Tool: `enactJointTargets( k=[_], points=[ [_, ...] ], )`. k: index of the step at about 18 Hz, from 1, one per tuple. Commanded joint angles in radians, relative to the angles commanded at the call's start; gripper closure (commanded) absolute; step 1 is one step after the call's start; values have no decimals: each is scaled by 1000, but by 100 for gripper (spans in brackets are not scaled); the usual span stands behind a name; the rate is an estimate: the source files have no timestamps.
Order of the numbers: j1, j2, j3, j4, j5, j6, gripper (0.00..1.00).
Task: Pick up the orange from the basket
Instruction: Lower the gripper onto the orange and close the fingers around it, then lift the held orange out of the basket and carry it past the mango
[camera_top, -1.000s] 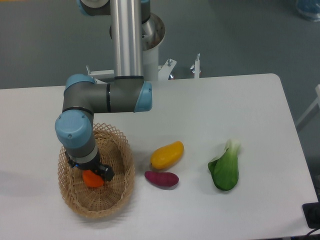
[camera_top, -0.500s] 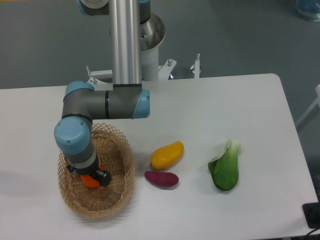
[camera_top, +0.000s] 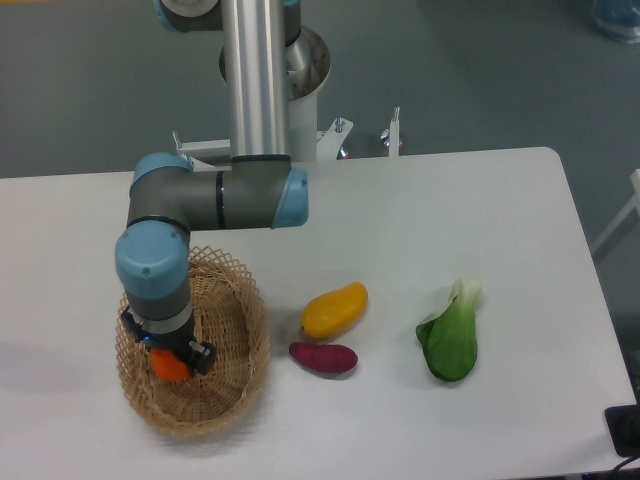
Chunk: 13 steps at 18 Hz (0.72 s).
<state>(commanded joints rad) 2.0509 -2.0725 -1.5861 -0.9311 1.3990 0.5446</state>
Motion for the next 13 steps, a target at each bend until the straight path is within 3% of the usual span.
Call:
enactJointTargets(
  k=[5,10,13],
  points=[
    [77,57,-40,0,2,29,41],
    [179,150,-150,-6,11,193,40],
    [228,169,-158,-60,12,251,40]
  ],
)
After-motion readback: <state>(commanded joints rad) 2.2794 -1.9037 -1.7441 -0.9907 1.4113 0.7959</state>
